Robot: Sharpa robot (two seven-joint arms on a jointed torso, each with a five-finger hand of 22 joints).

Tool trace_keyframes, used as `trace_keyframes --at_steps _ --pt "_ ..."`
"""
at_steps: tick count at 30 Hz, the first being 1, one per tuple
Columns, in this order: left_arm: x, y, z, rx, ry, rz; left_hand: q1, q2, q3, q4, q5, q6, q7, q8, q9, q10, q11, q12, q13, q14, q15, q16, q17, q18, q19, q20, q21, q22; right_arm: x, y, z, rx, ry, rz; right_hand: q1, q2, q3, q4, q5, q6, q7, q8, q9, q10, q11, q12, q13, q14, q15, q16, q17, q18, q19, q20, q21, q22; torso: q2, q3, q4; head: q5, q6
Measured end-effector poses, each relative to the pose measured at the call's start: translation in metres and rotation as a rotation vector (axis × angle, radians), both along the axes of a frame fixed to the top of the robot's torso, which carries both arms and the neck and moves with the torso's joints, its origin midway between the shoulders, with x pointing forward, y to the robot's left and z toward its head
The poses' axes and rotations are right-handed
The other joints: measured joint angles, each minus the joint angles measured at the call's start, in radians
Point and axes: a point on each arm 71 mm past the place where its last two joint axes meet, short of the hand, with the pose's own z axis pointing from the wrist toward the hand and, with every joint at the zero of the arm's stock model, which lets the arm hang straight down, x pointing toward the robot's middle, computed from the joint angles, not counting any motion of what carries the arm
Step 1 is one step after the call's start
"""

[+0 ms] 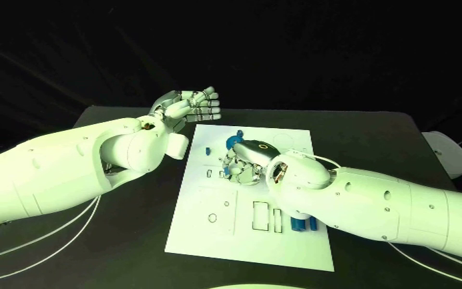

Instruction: Assemble the parts on the task board

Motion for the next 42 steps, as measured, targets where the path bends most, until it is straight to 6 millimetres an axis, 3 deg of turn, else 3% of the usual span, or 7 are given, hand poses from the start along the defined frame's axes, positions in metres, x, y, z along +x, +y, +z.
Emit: trace_keyframes --at_steps 25,36,42 --pt "0.0003 -0.0008 -0.0003 0.000 0.002 -0.003 0.000 0.000 0.000 0.000 0.000 0.000 0.000 0.000 0.000 0.000 0.000 0.000 0.000 0.000 0.000 0.000 0.000 0.000 0.000 0.000 0.000 0.000 -0.0004 0.0050 -0.0084 -0.020 -0.004 0.000 -0.009 -0.009 -0.001 0.000 -0.001 0.002 0.002 0.001 0.001 0.003 0.003 0.000 0.000 0.000 0.000 0.000 0.001 0.000 0.000 0.000 0.000 0.001 0.000 0.0000 -0.0003 0.002 -0.006" --pt "0.0004 -0.0005 -0.0004 0.000 0.003 -0.003 0.000 0.000 0.000 0.000 0.000 0.000 0.000 0.000 0.000 0.000 0.000 0.000 0.000 0.000 0.000 0.000 0.000 0.000 0.000 0.000 0.000 -0.001 0.0015 0.0024 -0.0085 -0.036 -0.014 -0.004 -0.016 -0.016 -0.004 0.003 -0.010 -0.002 0.006 0.022 0.002 0.003 0.003 0.000 0.000 0.000 0.000 0.000 0.001 0.000 0.000 0.000 -0.001 0.000 -0.001 -0.0005 0.0000 0.003 -0.009" --pt "0.0004 -0.0002 -0.0005 0.000 0.005 -0.003 0.000 0.000 0.000 0.000 0.000 0.000 0.000 0.000 0.000 0.000 0.000 0.000 0.000 0.000 0.000 0.000 0.000 0.000 0.000 0.000 0.000 -0.001 0.0017 0.0016 -0.0082 -0.044 -0.021 -0.004 -0.017 -0.017 -0.004 0.003 -0.010 -0.004 0.007 0.023 0.022 -0.001 0.006 0.000 0.000 0.000 0.000 0.000 0.000 0.000 0.000 0.000 -0.001 0.000 -0.001 -0.0005 -0.0001 0.004 -0.010"
